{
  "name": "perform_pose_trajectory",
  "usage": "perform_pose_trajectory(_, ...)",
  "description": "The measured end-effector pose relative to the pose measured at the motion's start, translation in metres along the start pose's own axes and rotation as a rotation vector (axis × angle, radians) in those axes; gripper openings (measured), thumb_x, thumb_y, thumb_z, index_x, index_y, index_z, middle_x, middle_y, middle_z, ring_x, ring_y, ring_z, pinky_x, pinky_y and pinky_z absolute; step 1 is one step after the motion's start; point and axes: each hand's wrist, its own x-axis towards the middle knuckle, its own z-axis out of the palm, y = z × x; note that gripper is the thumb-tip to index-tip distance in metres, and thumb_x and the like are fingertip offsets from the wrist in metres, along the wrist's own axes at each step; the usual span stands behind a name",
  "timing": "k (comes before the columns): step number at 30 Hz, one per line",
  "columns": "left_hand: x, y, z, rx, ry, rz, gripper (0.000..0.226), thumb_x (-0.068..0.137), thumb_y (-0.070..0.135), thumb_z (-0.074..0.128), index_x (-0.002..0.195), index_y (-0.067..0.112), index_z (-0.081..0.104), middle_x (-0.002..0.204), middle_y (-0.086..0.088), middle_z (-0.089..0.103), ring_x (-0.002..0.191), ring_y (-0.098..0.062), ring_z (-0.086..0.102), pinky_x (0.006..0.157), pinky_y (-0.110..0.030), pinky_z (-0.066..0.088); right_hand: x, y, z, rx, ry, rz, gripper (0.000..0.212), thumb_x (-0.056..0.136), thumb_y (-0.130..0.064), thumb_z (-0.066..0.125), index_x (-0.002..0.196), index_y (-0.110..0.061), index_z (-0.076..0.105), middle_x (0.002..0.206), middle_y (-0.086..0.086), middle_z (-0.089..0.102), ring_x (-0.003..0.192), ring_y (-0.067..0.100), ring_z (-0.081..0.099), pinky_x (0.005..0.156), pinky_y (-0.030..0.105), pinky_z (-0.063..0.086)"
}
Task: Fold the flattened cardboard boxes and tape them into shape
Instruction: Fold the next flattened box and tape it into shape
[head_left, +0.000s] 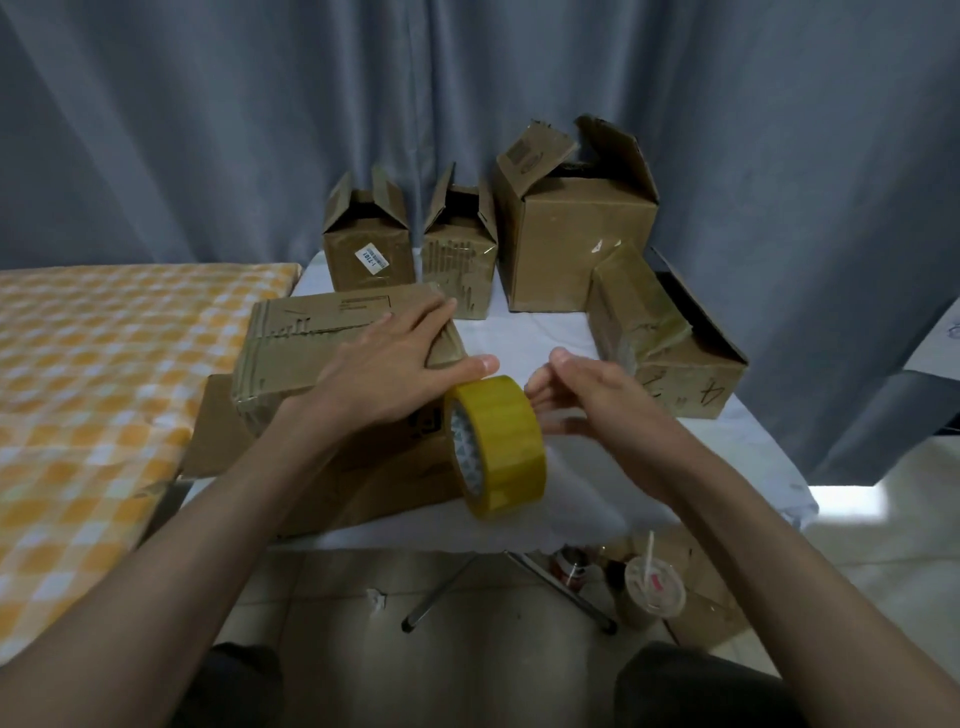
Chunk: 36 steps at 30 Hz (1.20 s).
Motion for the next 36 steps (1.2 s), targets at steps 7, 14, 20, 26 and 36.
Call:
perform_pose_trajectory(7, -0.006, 0.004, -0.001, -0.078, 0.178, 0.091, 0.094, 0.063, 0.101, 0.031, 0.133, 0.041, 0.048, 0.124, 0.013, 0.032, 0.111, -0.011, 0.043, 0.09, -0.037, 0.042, 0.052, 0.023, 0.006, -0.787, 0.025, -0.121, 0.01, 0.086, -0.028, 0.071, 0.089, -0.024, 0.063, 0.097, 0.008, 0.062, 0.085, 0.022, 0.059, 0.079, 0.035, 0.052)
perform_pose_trajectory(14, -0.011, 0.006, -0.009, -0.081, 0.079, 0.073, 0.117, 0.052, 0.106, 0.026, 0.146, 0.04, 0.04, 0.125, 0.019, 0.032, 0.115, -0.005, 0.037, 0.094, -0.035, 0.038, 0.067, 0.039, 0.01, -0.98, 0.132, -0.232, 0.011, 0.094, -0.023, 0.06, 0.092, -0.014, 0.065, 0.087, -0.002, 0.058, 0.087, 0.025, 0.06, 0.066, 0.035, 0.043)
perform_pose_trajectory(20, -0.018, 0.01, -0.013, -0.101, 0.003, 0.054, 0.121, 0.051, 0.104, 0.033, 0.153, 0.038, 0.031, 0.13, 0.02, 0.029, 0.128, -0.006, 0.034, 0.106, -0.037, 0.035, 0.044, 0.002, 0.001, -0.566, 0.363, -0.537, 0.009, 0.089, -0.023, 0.075, 0.094, -0.015, 0.074, 0.094, -0.006, 0.071, 0.086, 0.007, 0.065, 0.072, 0.025, 0.053)
perform_pose_trajectory(26, -0.019, 0.01, -0.014, -0.1, -0.041, 0.055, 0.127, 0.049, 0.106, 0.032, 0.155, 0.037, 0.026, 0.132, 0.021, 0.026, 0.132, -0.004, 0.029, 0.105, -0.032, 0.031, 0.016, -0.008, 0.009, -0.651, 0.247, -0.789, 0.017, 0.09, 0.002, 0.069, 0.098, -0.012, 0.076, 0.098, -0.001, 0.068, 0.097, 0.014, 0.062, 0.084, 0.02, 0.046)
perform_pose_trajectory(36, -0.018, 0.011, -0.016, -0.092, -0.057, 0.051, 0.131, 0.045, 0.108, 0.027, 0.155, 0.037, 0.024, 0.122, 0.025, 0.021, 0.125, 0.0, 0.026, 0.104, -0.032, 0.031, 0.023, -0.002, 0.012, -0.769, 0.183, -0.863, 0.018, 0.092, 0.0, 0.068, 0.098, -0.015, 0.076, 0.095, -0.002, 0.065, 0.093, 0.018, 0.056, 0.081, 0.026, 0.045)
